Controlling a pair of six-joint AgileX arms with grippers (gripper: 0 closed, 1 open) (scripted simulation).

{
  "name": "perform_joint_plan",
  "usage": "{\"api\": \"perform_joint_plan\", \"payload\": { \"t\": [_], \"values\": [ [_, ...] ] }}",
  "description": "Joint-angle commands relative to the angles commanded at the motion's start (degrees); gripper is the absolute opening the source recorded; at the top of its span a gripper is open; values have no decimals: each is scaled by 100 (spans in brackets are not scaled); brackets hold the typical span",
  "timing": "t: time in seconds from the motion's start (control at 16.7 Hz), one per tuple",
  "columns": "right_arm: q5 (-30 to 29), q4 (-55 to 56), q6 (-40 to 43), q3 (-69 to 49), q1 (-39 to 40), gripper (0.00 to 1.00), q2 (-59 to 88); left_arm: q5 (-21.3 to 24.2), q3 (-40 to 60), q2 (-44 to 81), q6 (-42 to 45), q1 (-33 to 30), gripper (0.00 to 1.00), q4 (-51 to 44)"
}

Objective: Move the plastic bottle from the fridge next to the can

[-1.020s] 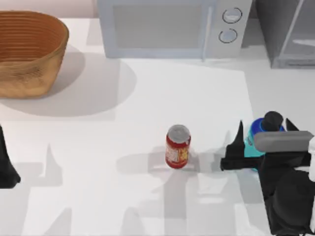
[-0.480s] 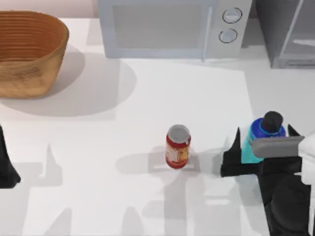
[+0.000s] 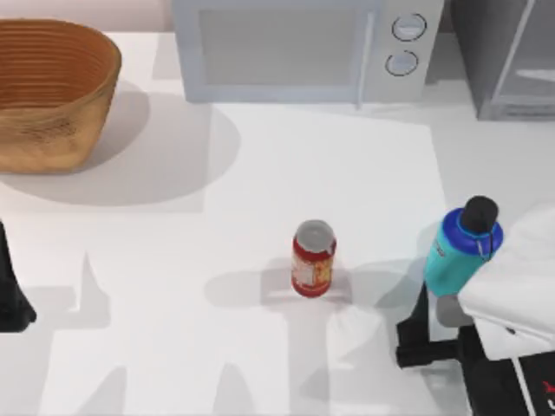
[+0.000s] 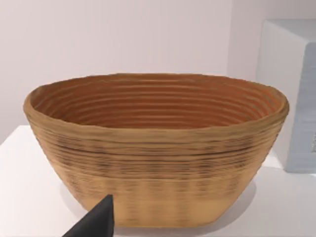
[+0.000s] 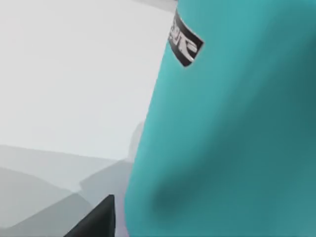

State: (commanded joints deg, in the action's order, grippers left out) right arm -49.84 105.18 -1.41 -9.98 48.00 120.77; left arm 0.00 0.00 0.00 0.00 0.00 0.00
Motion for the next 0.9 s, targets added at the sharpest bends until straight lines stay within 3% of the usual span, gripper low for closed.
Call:
{"api": "perform_joint_plan", "payload": {
  "t": [0.06, 0.12, 0.36, 0.9],
  "values": [
    [0, 0, 0, 0, 0, 100, 0, 0, 0, 0, 0, 0, 100, 0],
    [62, -388, 3, -21, -50, 100, 1027, 0, 0, 0, 0, 0, 100, 0],
    [136, -431, -79, 87, -34, 100, 720, 0, 0, 0, 0, 0, 100, 0],
    [1388, -2468, -347, 975, -374, 100, -2445, 0, 0, 0, 0, 0, 100, 0]
  ]
}}
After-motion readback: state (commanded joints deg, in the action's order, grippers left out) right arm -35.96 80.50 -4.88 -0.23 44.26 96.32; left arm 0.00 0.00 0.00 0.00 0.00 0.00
